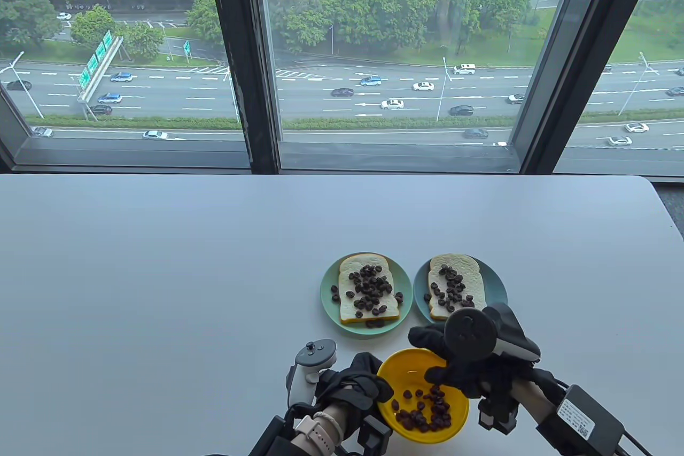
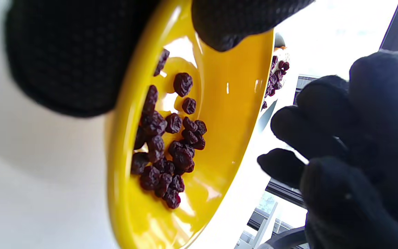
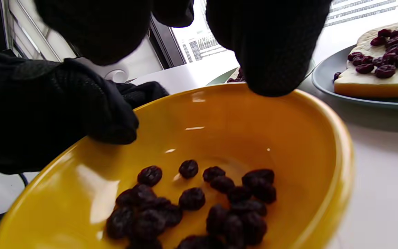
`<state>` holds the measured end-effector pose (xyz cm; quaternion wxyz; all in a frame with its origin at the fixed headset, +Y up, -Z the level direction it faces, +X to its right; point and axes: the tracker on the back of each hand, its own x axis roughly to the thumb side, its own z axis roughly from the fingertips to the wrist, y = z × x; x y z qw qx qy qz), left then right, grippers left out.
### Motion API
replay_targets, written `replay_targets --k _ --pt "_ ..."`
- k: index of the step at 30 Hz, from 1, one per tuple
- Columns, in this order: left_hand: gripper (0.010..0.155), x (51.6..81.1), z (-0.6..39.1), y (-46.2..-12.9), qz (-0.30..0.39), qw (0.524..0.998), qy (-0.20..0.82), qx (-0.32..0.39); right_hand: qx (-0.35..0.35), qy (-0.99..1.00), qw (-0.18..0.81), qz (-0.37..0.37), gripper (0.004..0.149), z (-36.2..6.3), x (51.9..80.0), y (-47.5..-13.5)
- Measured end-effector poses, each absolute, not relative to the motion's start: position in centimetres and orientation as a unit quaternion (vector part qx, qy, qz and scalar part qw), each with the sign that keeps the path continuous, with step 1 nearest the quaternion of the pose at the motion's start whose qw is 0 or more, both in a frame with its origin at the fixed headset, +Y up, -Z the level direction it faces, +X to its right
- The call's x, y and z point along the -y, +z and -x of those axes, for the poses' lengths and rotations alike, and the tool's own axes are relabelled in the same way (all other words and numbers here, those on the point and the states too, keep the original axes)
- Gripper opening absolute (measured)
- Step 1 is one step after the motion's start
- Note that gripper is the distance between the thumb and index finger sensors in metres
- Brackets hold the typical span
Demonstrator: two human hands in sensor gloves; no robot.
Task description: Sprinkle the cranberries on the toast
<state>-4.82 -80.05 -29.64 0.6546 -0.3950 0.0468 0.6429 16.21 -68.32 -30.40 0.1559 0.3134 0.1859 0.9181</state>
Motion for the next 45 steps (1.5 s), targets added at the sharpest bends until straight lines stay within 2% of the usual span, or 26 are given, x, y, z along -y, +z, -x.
replay_targets --k 4,8,11,15,17,22,28,36,45 --pt "0.053 79.7 5.0 -29.6 0.387 0.649 0.653 -0.045 -0.258 0.927 0.090 -0.258 0.080 -15.7 69.9 -29.3" --pt "0.054 79.5 4.8 -29.5 0.379 0.659 0.649 -0.039 -0.303 0.916 0.157 -0.210 0.085 -15.0 72.0 -28.8" --pt "0.054 79.7 4.8 -29.4 0.379 0.668 0.639 -0.041 -0.320 0.912 0.138 -0.217 0.086 -14.3 73.1 -28.5" --pt "0.055 79.8 4.6 -29.3 0.377 0.657 0.652 -0.036 -0.275 0.928 0.076 -0.238 0.082 -13.5 73.7 -28.0" --pt "0.055 79.8 4.4 -29.1 0.377 0.654 0.655 -0.029 -0.222 0.940 0.029 -0.256 0.079 -13.2 73.8 -27.5" --pt "0.055 80.4 3.8 -28.6 0.394 0.635 0.664 -0.034 -0.093 0.957 -0.052 -0.268 0.056 -12.2 74.1 -26.0" --pt "0.055 80.7 3.7 -28.5 0.404 0.636 0.656 -0.032 -0.081 0.953 -0.066 -0.285 0.048 -11.4 74.4 -25.6" --pt "0.054 80.1 3.1 -28.5 0.407 0.648 0.643 -0.015 -0.076 0.949 -0.051 -0.302 0.039 -12.2 73.2 -25.9" --pt "0.054 79.9 3.6 -28.7 0.403 0.651 0.642 -0.028 -0.054 0.947 -0.014 -0.317 0.038 -12.5 71.2 -25.3"
